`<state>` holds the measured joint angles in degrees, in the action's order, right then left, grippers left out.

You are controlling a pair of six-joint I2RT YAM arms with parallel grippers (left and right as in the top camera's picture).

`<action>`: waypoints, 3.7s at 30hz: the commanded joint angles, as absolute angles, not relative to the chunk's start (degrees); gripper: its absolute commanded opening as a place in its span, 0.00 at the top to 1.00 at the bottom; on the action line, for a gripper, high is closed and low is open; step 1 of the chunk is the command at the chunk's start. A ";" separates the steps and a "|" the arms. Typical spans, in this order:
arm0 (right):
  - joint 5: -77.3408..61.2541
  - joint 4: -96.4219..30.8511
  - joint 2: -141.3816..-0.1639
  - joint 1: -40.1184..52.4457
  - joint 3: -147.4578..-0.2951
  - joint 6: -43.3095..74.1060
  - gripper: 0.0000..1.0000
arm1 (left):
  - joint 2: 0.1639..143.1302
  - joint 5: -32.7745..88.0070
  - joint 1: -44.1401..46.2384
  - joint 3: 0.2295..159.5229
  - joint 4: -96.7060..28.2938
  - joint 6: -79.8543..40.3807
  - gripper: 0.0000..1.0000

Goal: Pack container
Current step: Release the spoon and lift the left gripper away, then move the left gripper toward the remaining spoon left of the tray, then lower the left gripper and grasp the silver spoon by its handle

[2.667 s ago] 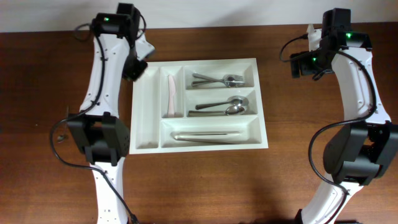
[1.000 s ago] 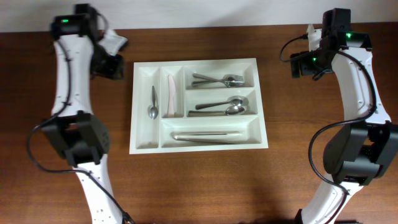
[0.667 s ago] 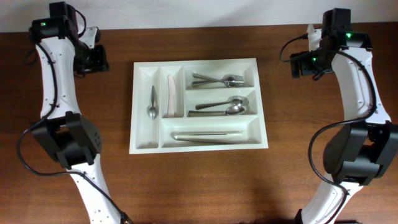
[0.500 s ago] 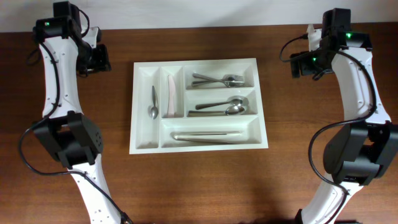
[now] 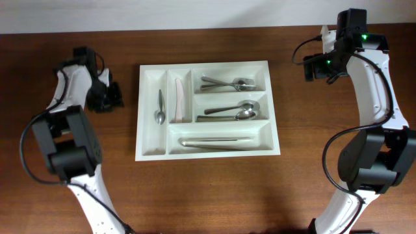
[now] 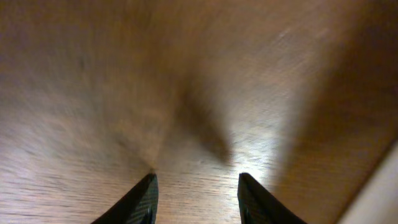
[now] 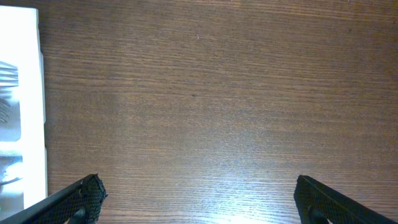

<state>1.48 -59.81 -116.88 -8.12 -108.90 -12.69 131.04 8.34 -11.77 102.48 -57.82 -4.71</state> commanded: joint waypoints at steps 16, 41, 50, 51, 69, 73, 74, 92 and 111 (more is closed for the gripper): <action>1.56 -59.79 -115.72 -7.90 -109.06 -13.10 0.01 | 93.30 4.47 -12.27 87.00 -45.95 -14.63 0.31; 1.56 -59.81 -115.72 -7.90 -109.06 -13.10 0.01 | 87.50 -3.64 -20.69 66.26 -51.24 -65.78 0.01; 1.56 -59.79 -115.72 -7.90 -109.06 -13.10 0.01 | 87.53 -2.42 -30.50 65.60 -51.16 -58.52 0.05; 1.56 -59.81 -115.72 -7.90 -109.06 -13.10 0.01 | 87.53 -2.39 -31.22 65.60 -51.03 -58.13 0.06; 1.56 -59.79 -115.72 -7.90 -109.06 -13.10 0.01 | 87.79 -0.32 -34.50 50.46 -27.35 -49.80 0.21; 1.56 -59.79 -115.72 -7.90 -109.06 -13.10 0.01 | 87.79 0.23 -35.09 47.79 -22.59 -49.12 0.16; 1.56 -59.81 -115.72 -7.90 -109.06 -13.10 0.01 | 87.79 0.23 -35.11 47.11 -21.37 -49.10 0.13; 1.56 -59.79 -115.72 -7.90 -109.06 -13.10 0.01 | 89.06 -1.37 -35.11 37.39 1.08 -47.59 0.00; 1.56 -59.79 -115.72 -7.90 -109.06 -13.10 0.01 | 100.07 -0.84 -35.09 37.39 8.86 -47.48 0.58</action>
<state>1.50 -59.83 -116.88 -8.12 -108.90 -12.64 97.76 -1.63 -34.85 38.52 9.65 -47.62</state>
